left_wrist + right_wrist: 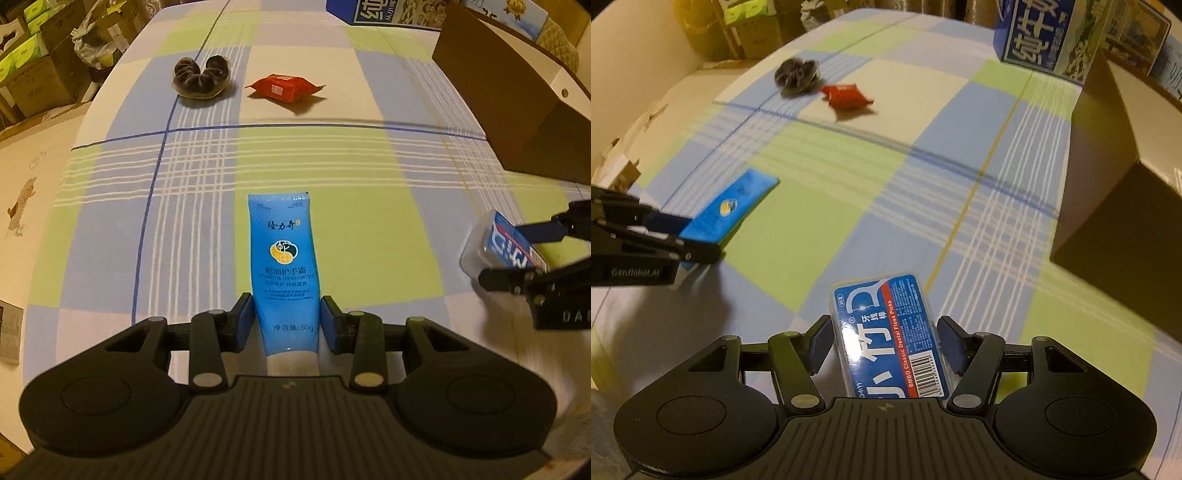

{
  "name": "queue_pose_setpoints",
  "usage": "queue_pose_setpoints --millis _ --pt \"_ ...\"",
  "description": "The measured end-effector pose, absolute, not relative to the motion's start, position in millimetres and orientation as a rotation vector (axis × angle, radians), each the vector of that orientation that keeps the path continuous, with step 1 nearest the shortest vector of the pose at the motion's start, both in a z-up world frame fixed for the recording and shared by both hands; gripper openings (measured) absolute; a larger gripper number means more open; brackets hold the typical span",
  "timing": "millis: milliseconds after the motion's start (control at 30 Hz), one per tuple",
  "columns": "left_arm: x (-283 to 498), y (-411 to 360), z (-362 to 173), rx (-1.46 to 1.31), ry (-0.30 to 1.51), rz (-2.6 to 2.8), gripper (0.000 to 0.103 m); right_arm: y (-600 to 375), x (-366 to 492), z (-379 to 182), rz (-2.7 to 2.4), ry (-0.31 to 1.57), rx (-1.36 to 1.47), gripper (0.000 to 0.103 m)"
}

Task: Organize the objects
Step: 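Lift the hand-cream tube and toothbrush case and carry them over the open box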

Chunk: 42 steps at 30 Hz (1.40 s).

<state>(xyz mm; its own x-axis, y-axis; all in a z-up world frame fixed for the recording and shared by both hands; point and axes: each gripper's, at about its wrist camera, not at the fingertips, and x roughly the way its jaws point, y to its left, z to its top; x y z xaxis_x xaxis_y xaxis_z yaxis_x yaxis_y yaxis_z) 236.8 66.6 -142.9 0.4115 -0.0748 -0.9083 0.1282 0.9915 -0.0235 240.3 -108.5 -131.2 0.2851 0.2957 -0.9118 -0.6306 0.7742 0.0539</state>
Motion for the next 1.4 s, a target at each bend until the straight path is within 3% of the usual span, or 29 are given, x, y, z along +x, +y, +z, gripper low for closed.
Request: queue_pose_setpoints --millis 33,200,267,333,1400 --pt "239 65 -143 0.052 1.145 -0.131 0.043 -108 239 -134 0.638 1.129 -0.349 0.059" --pt "243 51 -145 0.091 1.144 -0.129 0.05 -109 234 -140 0.639 1.096 -0.356 0.059" --pt "243 50 -145 0.088 1.138 -0.126 0.048 -111 232 -140 0.637 1.086 -0.347 0.057" --pt "243 51 -143 0.082 1.13 -0.121 0.034 -115 231 -139 0.633 1.088 -0.322 0.056" --pt "233 6 -100 0.066 1.06 -0.157 0.034 -225 226 -90 0.505 1.027 -0.046 0.055"
